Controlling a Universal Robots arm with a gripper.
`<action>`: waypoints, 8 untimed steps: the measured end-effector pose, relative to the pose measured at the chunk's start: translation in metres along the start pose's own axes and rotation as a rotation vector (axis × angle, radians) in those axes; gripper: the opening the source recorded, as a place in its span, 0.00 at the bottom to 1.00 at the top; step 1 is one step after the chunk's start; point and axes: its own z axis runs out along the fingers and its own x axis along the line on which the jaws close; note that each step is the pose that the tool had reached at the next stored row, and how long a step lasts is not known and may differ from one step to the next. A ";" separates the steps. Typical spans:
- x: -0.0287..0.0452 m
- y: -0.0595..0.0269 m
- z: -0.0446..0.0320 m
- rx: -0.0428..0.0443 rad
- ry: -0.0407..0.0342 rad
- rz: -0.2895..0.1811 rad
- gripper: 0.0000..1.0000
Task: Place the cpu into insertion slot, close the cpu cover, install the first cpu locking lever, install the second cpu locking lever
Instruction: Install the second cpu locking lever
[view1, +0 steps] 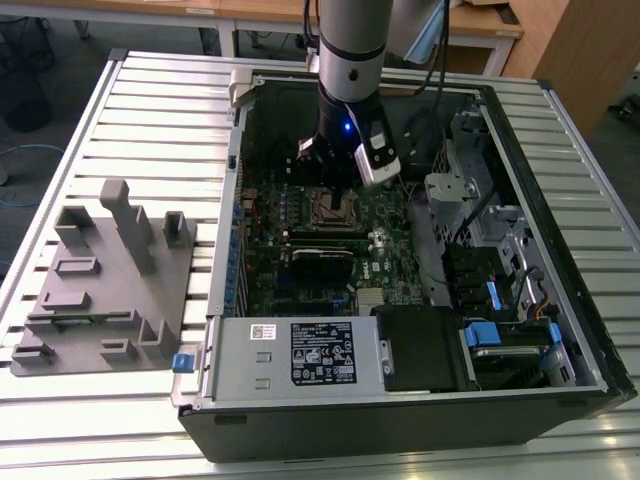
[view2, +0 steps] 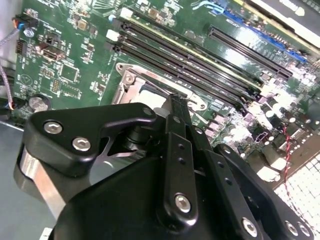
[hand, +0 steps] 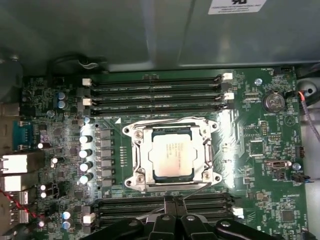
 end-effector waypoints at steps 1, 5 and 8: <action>0.0013 -0.0003 0.0001 0.0000 0.0000 0.000 0.10; 0.0048 -0.0026 0.0006 0.0000 -0.0001 0.000 0.10; 0.0062 -0.0040 0.0038 0.0008 -0.0002 0.000 0.10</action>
